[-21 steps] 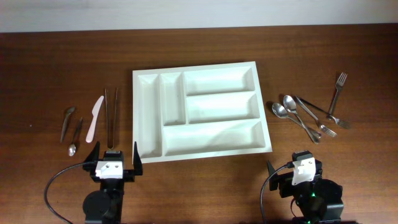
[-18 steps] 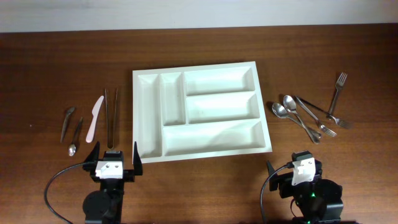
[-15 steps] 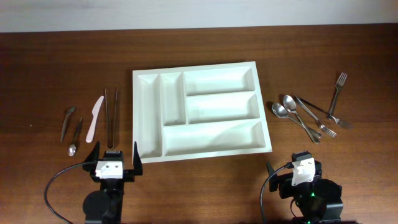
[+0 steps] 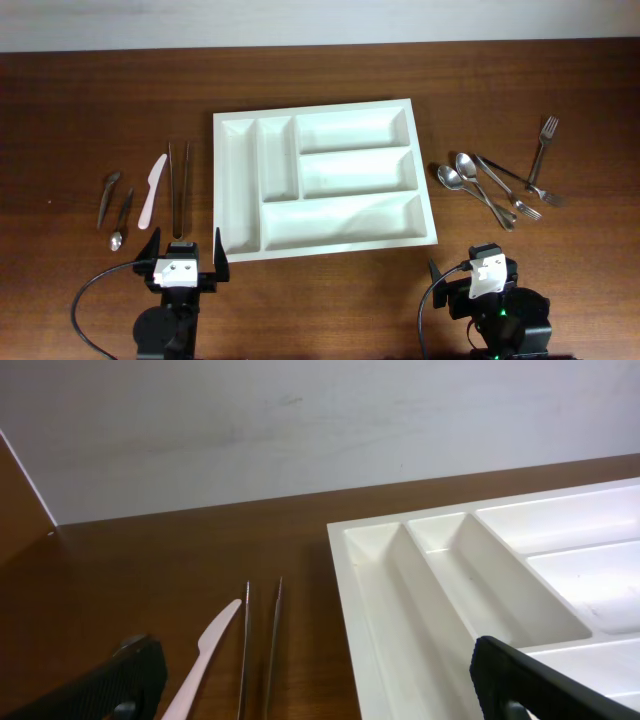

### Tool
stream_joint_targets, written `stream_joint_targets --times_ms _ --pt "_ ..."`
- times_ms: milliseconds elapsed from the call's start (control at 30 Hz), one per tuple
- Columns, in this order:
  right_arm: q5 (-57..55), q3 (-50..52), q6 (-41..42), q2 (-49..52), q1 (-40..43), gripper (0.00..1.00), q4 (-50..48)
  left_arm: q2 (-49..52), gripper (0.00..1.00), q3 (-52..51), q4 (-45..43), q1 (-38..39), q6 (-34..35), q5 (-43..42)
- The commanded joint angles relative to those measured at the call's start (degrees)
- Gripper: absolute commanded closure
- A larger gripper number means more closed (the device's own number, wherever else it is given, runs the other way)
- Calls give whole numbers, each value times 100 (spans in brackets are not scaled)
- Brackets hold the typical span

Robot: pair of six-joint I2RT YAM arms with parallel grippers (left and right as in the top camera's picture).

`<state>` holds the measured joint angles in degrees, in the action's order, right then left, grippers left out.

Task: Pack container
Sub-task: 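Raise both grippers from rest toward the cutlery on each side, then move the right gripper over the metal spoons right of the tray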

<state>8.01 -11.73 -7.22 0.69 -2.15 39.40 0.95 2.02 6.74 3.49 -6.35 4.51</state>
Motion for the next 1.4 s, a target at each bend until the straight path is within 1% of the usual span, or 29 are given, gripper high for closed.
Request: stream_joint_targets --times_ms 0,100,133,167,267,400,433,533,567,667,767,833,967,1067,1133,1200,1300,1367 --pt "33 31 61 -44 -42 1 -13 -61 1 -52 -39 22 52 -63" --pt "35 31 61 -44 -42 1 -52 -61 1 -52 -37 22 55 -76" --pt "55 31 63 -44 -42 1 -109 -61 1 -52 -31 22 57 -219" --pt "201 31 63 -44 -42 1 -177 -61 1 -52 -17 22 57 -531" --pt "1196 31 63 -44 -42 1 -328 -55 1 -52 -76 22 57 -1150" --pt "2197 24 72 -44 -42 1 -715 -55 1 -26 -74 22 426 -1394" --pt "2334 2 251 -44 -39 1 -896 -55 1 31 -52 22 426 -1449" --pt "2127 -186 1036 -35 -39 1 -1250 -52 1 295 -55 22 461 -1449" --pt "1899 -332 1270 -4 -39 1 -1285 -28 1 446 -46 22 603 -1368" --pt "1320 -844 1416 245 -39 1 -1091 186 1 894 94 9 684 -1349" --pt "723 -1596 1412 922 -39 2 -629 765 1 1537 649 4 684 -1040" --pt "372 -2199 1327 1596 -39 1 -251 1309 1 2024 1078 0 682 -848" --pt "-129 -3670 822 3316 -39 1 800 2647 1 3021 1617 -138 680 -662" --pt "-496 -4774 400 4636 -33 1 1600 3676 1 3685 1790 -341 678 -669" --pt "-570 -5469 208 5427 -35 1 2138 4325 1 4092 1860 -503 673 -741" --pt "-531 -6116 166 6188 -35 1 2592 4937 1 4518 1950 -713 557 -1021" --pt "-645 -6738 162 7062 -26 1 3128 5744 1 5093 2033 -1051 262 -1578" --pt "-678 -7003 166 7560 101 1 3211 6196 1 5418 2081 -1266 240 -1757"
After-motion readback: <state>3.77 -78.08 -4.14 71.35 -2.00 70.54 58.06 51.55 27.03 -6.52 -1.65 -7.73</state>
